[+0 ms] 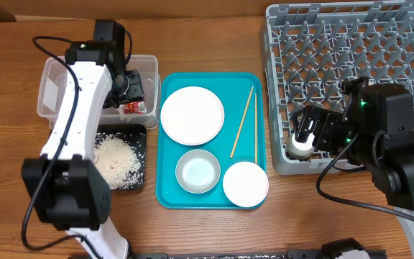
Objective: Sort waste into correct bins and load items into the dishwasher
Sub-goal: 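Grasp the red wrapper on the plate and drop it in the clear bin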
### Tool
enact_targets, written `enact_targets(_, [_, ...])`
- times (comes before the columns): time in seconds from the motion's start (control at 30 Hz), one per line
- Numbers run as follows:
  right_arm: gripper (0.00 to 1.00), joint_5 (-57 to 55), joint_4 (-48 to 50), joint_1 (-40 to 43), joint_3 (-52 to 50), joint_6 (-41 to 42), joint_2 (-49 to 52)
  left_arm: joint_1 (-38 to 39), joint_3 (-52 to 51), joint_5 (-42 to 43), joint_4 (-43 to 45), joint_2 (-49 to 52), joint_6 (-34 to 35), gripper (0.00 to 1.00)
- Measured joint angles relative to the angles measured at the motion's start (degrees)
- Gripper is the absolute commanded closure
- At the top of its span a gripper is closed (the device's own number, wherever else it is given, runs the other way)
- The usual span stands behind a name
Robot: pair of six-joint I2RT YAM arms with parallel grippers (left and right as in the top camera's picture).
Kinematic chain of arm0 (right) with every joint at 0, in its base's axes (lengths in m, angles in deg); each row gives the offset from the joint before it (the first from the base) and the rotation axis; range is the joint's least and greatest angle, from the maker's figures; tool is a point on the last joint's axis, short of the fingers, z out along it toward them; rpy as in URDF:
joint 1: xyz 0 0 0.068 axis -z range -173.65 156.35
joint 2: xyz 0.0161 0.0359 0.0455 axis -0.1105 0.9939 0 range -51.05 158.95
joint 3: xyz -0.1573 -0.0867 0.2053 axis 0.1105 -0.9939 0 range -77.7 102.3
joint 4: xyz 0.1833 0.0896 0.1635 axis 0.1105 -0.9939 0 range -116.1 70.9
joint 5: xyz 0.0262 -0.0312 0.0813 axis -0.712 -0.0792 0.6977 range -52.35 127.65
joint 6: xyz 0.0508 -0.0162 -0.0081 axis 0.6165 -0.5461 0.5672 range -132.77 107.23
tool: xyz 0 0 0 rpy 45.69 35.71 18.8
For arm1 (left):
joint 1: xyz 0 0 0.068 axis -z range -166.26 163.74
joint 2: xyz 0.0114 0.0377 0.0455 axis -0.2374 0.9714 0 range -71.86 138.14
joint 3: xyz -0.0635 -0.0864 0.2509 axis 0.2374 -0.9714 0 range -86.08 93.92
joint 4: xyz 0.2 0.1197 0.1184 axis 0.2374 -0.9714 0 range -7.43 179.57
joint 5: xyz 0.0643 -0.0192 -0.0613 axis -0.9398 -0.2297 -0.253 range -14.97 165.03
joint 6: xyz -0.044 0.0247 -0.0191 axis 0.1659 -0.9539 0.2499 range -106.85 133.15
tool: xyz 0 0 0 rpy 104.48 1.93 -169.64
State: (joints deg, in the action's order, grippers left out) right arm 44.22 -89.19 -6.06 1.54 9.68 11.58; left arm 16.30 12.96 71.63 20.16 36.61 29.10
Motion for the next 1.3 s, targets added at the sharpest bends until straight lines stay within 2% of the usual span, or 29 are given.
enact_targets(0.07, [0.00,0.0,0.0,0.0,0.0,0.0,0.0,1.7,0.0,0.9,-1.5,-3.4,-0.7,0.35])
enact_targets(0.13, [0.00,0.0,0.0,0.0,0.0,0.0,0.0,5.6,0.1,1.3,-3.5,-10.1,-1.4,0.00])
enact_targets(0.43, [0.00,0.0,0.0,0.0,0.0,0.0,0.0,21.2,1.9,0.0,-5.4,-31.8,-1.8,0.00])
enact_targets(0.6, [0.00,0.0,0.0,0.0,0.0,0.0,0.0,23.7,2.0,0.3,-5.7,-32.8,-1.8,0.00])
enact_targets(0.87, [0.00,0.0,0.0,0.0,0.0,0.0,0.0,23.7,1.8,-0.4,-7.0,-31.8,-1.8,0.00])
enact_targets(1.0, [0.00,0.0,0.0,0.0,0.0,0.0,0.0,23.7,-2.0,-2.2,5.9,-32.7,-4.4,0.00])
enact_targets(1.13, [0.00,0.0,0.1,0.0,0.0,0.0,0.0,22.6,-15.8,-1.0,26.1,-39.0,-8.7,0.00])
enact_targets(1.3, [0.00,0.0,0.0,0.0,0.0,0.0,0.0,15.5,-35.2,4.0,42.2,-53.7,-10.4,0.00])
